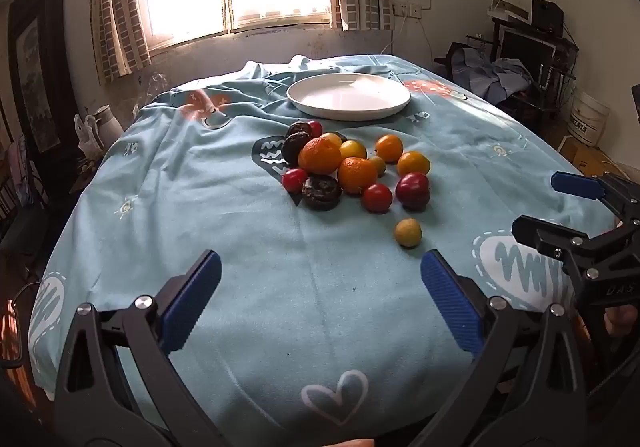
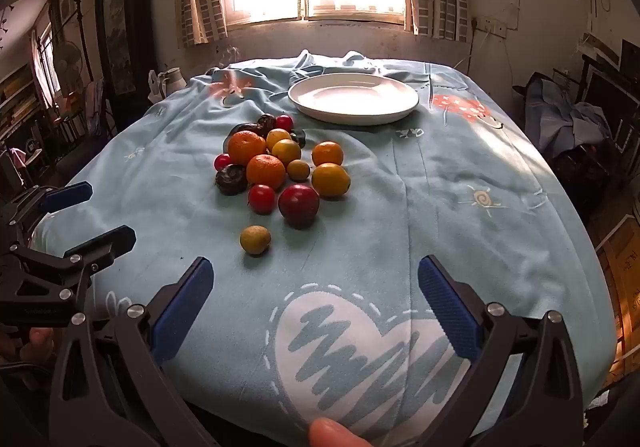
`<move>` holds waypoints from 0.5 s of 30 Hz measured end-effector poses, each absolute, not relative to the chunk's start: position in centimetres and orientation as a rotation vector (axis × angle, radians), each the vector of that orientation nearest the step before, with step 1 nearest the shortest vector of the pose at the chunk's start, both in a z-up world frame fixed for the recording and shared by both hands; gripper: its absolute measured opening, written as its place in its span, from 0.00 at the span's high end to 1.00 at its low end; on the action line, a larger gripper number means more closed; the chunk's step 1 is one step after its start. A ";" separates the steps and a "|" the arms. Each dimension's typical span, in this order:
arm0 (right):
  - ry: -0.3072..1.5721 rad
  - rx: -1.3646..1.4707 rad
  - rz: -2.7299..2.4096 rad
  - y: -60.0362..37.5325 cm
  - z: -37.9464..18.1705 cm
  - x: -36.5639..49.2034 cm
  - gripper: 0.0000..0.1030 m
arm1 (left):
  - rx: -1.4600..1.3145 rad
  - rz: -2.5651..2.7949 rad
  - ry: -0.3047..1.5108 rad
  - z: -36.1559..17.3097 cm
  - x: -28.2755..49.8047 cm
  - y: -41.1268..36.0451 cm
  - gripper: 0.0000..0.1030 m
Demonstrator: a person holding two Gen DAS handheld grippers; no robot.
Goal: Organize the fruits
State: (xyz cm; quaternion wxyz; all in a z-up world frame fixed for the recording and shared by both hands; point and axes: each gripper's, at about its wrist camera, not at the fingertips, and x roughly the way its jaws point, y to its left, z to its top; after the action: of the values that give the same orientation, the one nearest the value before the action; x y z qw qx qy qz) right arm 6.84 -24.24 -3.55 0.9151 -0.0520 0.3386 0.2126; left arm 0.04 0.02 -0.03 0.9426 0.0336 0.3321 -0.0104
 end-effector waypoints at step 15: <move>0.703 -0.104 0.445 -24.2 -3.7 6.7 0.01 | 0.061 -0.016 0.689 -0.4 0.1 0.3 0.02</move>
State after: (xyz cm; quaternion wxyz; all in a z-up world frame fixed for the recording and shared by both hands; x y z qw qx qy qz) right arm 6.75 -24.16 -3.69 0.9134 -0.0505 0.3412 0.2162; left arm 0.08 0.28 -0.38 0.9408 0.0301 0.3376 -0.0078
